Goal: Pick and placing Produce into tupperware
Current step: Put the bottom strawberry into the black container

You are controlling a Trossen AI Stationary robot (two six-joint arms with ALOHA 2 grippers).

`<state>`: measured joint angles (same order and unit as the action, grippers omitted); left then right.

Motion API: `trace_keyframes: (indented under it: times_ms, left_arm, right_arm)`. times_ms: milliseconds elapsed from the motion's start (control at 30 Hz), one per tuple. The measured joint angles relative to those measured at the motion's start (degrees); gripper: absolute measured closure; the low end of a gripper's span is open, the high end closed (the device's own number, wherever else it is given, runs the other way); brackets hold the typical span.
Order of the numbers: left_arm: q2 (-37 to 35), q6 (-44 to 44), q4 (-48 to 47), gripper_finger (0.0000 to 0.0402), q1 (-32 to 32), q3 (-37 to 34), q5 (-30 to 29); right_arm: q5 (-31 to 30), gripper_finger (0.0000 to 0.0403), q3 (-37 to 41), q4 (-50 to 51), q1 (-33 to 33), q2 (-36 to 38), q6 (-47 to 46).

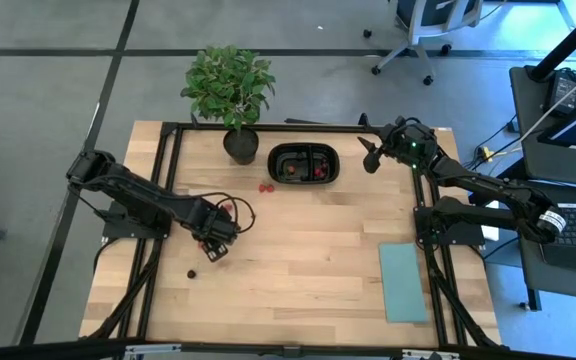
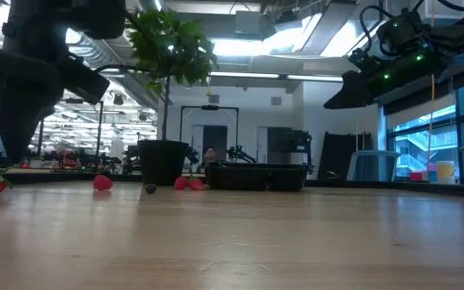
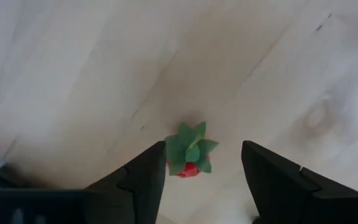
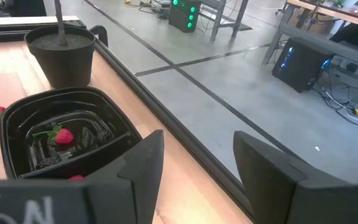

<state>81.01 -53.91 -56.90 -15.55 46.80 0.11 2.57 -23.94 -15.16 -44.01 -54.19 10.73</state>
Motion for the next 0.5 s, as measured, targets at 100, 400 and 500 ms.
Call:
trace_keyframes:
  times_ms: [100,400,500]
  left_arm:
    - [0.00,-0.98,0.46,0.0206,-0.02,-1.08,0.64]
    - [0.00,-1.20,2.73,0.0219,0.00,-4.04,0.64]
    - [0.00,-1.20,2.80,0.0226,0.00,-4.13,0.63]
  right_arm:
    - [0.00,0.0207,0.00,0.00,0.00,0.00,-0.01]
    - [0.00,0.0207,0.00,0.00,0.00,0.00,0.01]
    - [0.00,0.0207,0.00,0.00,0.00,0.00,0.01]
